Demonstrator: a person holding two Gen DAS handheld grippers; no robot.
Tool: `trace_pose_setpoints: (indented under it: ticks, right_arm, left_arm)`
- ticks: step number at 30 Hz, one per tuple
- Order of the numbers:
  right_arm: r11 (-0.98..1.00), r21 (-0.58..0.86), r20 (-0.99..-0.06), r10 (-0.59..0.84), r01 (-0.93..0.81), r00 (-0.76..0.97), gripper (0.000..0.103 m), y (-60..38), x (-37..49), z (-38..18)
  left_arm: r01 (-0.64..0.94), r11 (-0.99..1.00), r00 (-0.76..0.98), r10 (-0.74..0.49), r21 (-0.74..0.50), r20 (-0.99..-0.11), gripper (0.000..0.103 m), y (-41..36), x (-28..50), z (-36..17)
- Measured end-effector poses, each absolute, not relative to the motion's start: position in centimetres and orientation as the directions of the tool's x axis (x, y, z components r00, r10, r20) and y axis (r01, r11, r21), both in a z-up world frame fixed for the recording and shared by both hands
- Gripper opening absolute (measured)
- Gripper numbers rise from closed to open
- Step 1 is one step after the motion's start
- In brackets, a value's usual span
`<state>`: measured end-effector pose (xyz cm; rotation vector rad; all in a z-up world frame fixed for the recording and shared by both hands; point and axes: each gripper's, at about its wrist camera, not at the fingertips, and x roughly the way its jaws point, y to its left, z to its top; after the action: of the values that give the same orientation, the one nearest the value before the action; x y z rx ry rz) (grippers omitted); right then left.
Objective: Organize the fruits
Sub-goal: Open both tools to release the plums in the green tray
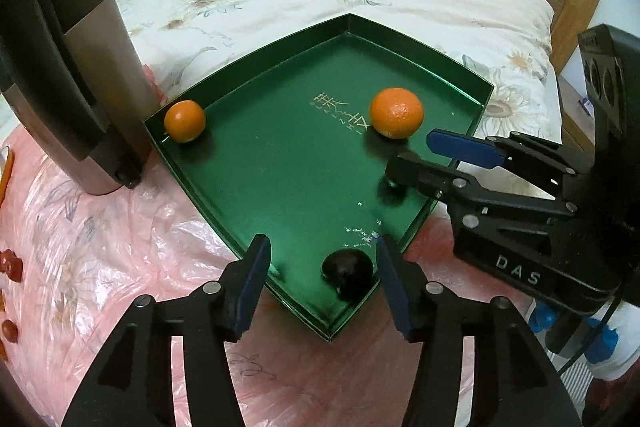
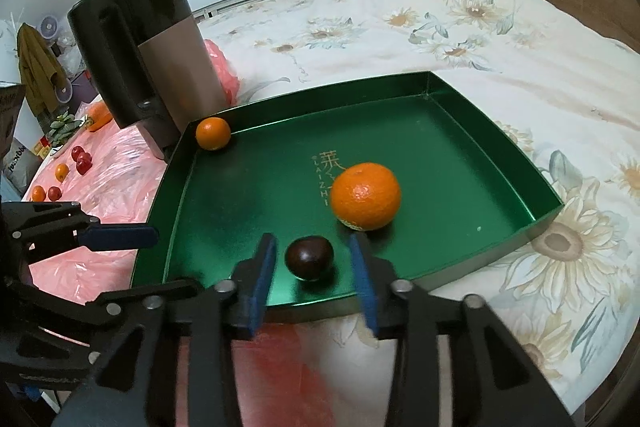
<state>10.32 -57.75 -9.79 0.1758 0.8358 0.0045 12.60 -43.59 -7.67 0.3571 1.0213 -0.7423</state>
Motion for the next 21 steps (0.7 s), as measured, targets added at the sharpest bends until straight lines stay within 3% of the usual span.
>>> trace_pose_setpoints:
  ticks: [8, 12, 14, 21]
  right_arm:
    - [0.983, 0.163, -0.73, 0.064, 0.083, 0.681, 0.058, -57.8, 9.6, -9.2]
    - [0.982, 0.162, -0.716, 0.052, 0.093, 0.696, 0.063, -57.8, 8.9, -8.4]
    - [0.981, 0.161, -0.71, 0.042, 0.104, 0.702, 0.069, -57.8, 8.5, -8.0]
    - [0.982, 0.155, -0.697, 0.033, 0.106, 0.716, 0.071, -56.9, 7.1, -6.7]
  left_arm:
    - [0.707, 0.703, 0.328, -0.423, -0.077, -0.845, 0.061, -42.6, 11.7, -6.4]
    - [0.708, 0.699, 0.325, -0.454, -0.105, -0.83, 0.073, -42.2, 11.4, -5.6]
    - [0.71, 0.698, 0.333, -0.454, -0.097, -0.826, 0.073, -42.0, 11.0, -5.0]
    - [0.672, 0.735, 0.36, -0.429, -0.089, -0.828, 0.074, -39.9, 10.4, -4.2]
